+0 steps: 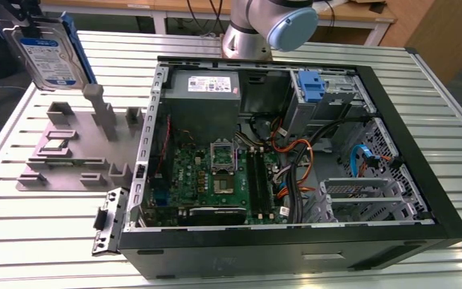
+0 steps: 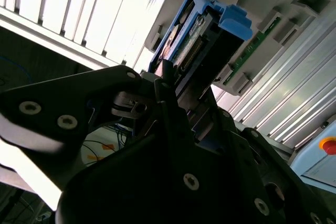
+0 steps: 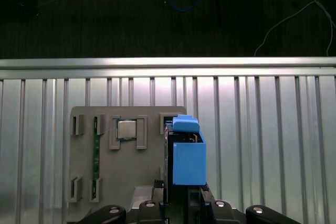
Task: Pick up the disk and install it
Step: 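Pick up the disk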
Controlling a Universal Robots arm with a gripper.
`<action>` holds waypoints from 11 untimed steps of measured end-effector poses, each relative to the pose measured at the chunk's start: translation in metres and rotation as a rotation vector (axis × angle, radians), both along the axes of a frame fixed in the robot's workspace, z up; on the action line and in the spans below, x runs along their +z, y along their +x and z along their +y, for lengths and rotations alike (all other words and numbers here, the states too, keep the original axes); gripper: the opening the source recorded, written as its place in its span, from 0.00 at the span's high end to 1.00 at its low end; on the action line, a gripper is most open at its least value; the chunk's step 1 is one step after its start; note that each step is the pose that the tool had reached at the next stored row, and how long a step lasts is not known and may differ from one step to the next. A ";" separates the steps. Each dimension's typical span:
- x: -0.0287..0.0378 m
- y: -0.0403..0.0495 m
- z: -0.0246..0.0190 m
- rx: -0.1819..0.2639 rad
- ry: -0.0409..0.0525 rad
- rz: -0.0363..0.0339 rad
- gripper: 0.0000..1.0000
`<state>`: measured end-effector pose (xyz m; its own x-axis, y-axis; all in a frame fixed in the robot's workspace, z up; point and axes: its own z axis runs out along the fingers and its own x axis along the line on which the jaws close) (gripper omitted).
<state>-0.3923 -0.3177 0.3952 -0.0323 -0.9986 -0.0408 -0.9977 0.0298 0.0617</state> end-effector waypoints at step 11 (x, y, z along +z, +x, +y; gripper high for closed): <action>0.0024 0.0000 0.0000 0.000 0.0001 -0.0001 0.65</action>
<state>-0.3923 -0.3177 0.3976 -0.0323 -0.9986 -0.0409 -0.9977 0.0297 0.0616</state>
